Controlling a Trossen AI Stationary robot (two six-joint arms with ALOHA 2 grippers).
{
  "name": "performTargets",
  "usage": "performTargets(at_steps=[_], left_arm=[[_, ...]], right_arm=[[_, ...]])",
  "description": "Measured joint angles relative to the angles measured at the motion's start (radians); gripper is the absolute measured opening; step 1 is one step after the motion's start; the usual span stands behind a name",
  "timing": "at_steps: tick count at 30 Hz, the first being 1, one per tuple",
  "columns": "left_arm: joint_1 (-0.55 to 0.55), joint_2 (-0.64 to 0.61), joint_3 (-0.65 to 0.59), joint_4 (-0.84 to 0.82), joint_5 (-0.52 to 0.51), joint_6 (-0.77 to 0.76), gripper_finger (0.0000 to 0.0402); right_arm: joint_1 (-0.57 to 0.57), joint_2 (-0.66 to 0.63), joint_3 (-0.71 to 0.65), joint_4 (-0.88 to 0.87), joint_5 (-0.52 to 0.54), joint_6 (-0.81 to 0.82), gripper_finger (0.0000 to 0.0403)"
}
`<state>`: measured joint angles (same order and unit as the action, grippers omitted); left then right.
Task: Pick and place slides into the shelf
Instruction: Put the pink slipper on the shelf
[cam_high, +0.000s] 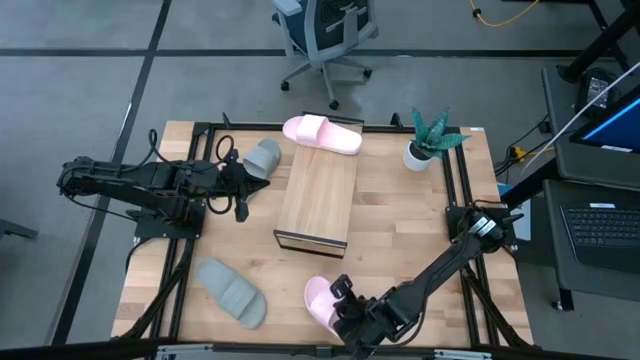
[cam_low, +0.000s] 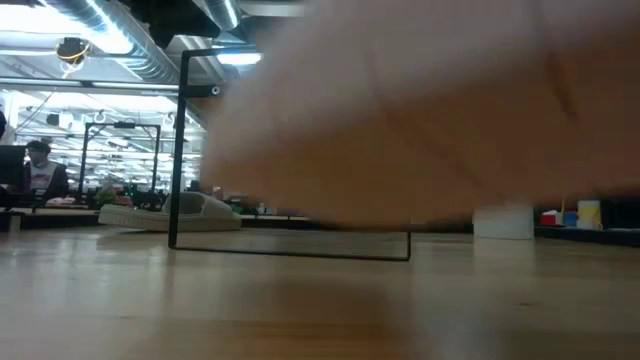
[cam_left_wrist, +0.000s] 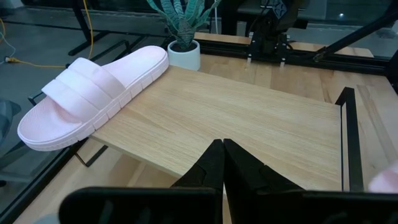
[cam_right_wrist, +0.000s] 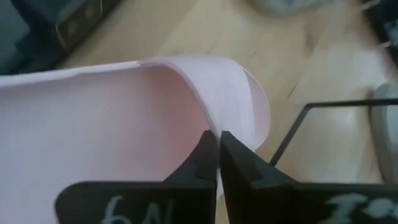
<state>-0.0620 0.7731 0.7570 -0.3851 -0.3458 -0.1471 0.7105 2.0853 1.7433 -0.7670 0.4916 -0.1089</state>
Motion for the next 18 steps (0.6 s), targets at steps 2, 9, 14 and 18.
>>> performTargets(at_steps=[2, 9, 14, 18], left_arm=[[0.000, 0.000, 0.000, 0.000, 0.000, 0.000, 0.0000], [0.000, 0.000, 0.000, 0.000, 0.000, 0.000, 0.0000], [0.000, 0.000, 0.000, 0.000, 0.000, 0.000, 0.0000], [0.000, 0.000, 0.000, -0.001, 0.000, 0.000, 0.0000]], right_arm=[[0.000, 0.000, 0.038, -0.007, 0.001, 0.000, 0.0006], [0.000, 0.000, 0.168, -0.073, 0.013, 0.000, 0.0006], [-0.006, 0.000, 0.248, -0.102, 0.019, -0.003, 0.0006], [-0.012, 0.000, 0.305, -0.161, 0.050, -0.006, 0.0006]])
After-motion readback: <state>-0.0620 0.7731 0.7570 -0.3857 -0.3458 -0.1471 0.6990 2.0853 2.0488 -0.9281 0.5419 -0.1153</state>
